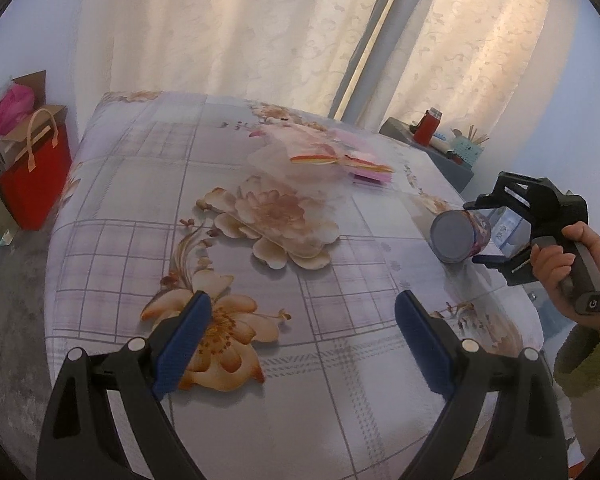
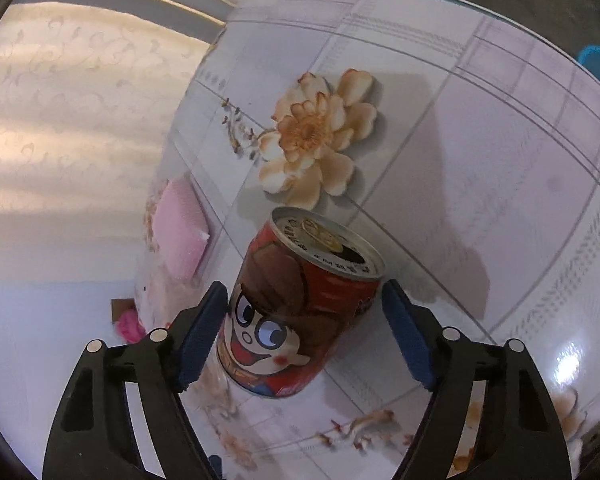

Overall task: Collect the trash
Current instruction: 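Grasp the red milk can with the right tool while the left tool reaches the snack wrapper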

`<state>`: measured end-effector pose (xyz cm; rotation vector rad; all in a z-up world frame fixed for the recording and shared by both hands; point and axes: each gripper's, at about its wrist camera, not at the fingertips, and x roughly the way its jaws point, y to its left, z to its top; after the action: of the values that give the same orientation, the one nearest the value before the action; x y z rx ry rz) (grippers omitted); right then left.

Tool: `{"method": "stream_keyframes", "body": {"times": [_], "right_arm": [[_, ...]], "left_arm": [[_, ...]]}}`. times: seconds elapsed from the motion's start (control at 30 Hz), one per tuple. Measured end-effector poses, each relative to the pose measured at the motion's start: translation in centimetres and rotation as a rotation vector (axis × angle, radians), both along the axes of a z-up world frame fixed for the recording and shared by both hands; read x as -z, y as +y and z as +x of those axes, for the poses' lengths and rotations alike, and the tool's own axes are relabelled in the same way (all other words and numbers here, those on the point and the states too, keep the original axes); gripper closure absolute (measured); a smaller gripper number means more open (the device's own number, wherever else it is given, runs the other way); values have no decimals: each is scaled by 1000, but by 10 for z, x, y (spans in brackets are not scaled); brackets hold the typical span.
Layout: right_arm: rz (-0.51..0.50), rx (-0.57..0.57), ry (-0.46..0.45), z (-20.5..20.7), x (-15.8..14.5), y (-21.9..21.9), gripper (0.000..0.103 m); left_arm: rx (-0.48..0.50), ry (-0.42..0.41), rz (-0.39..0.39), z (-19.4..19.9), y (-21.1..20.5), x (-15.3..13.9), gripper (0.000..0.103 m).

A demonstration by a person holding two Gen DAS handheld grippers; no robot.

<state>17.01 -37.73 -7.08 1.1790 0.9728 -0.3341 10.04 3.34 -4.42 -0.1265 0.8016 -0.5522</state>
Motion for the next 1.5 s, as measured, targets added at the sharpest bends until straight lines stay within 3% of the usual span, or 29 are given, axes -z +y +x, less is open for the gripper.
{"method": "stream_keyframes", "body": {"times": [0.2,0.43,0.73,1.03,1.37,1.43,1.5], "right_arm": [[-116,-98,-2,18,-8,10,33],[-351,-350,-6,44,-19,45,33],[-603,-580,-16,31,-24,91,33],[-580,-583,-80,15,-25,84,31],[-577,-603,-119,-3,-24,83,33],[-575,-603,-127,-4,-24,82,34],[-568,-603,-136,-4,-23,79,35]], "left_arm": [[-15,14,12,4,3,3,12],[-24,2,51,5,0,3,12],[-41,5,91,12,-1,9,12],[-29,-24,94,28,-14,2,12],[33,-125,45,67,-41,-50,12],[65,-144,75,73,-51,-57,12],[113,-186,165,78,-71,-62,12]]}}
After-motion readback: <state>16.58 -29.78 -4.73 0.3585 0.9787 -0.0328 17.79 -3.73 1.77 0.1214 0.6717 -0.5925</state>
